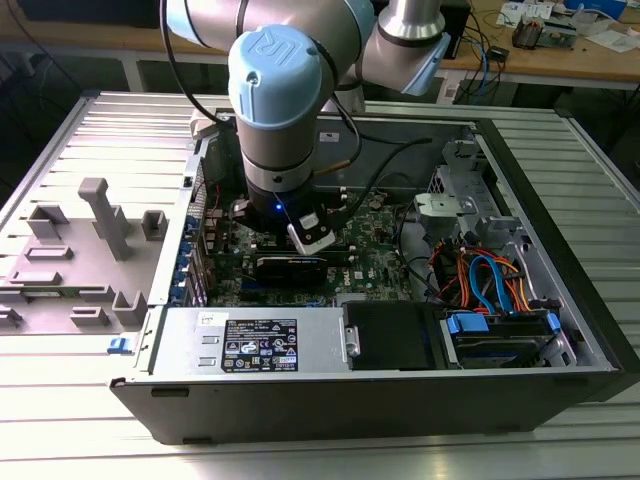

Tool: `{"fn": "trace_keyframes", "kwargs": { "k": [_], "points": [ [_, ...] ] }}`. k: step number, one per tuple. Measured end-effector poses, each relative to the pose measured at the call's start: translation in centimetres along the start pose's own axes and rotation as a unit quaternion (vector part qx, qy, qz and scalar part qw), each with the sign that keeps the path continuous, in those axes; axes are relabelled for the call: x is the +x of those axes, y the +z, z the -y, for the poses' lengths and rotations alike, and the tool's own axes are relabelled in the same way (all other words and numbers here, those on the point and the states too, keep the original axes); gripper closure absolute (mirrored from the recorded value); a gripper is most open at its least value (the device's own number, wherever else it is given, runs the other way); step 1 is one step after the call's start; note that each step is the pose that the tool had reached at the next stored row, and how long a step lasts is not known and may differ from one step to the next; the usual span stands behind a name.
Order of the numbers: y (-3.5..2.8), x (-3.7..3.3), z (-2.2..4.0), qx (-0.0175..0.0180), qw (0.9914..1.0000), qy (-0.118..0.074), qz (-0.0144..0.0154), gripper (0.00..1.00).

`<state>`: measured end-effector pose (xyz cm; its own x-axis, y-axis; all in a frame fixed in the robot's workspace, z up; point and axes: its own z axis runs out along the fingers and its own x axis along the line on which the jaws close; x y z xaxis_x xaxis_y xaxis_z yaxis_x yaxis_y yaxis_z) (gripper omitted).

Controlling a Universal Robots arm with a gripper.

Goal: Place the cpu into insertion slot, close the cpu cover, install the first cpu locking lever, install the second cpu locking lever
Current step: 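Install the second cpu locking lever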

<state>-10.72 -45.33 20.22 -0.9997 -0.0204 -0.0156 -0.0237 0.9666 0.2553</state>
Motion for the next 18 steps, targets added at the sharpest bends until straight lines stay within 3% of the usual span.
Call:
{"fn": "trace_keyframes", "kwargs": {
  "k": [4, 8, 13, 18],
  "points": [
    [0.08, 0.01, -0.03, -0.0023, 1.00000, 0.000, 0.0001, 0.89],
    [0.17, 0.03, -0.02, -0.0084, 0.99996, 0.000, 0.0002, 0.89],
    [0.33, 0.11, 0.03, -0.0106, 0.99994, 0.000, 0.0003, 0.89],
    [0.37, 0.19, 0.04, -0.0101, 0.99995, 0.000, 0.0003, 0.89]
  ]
}}
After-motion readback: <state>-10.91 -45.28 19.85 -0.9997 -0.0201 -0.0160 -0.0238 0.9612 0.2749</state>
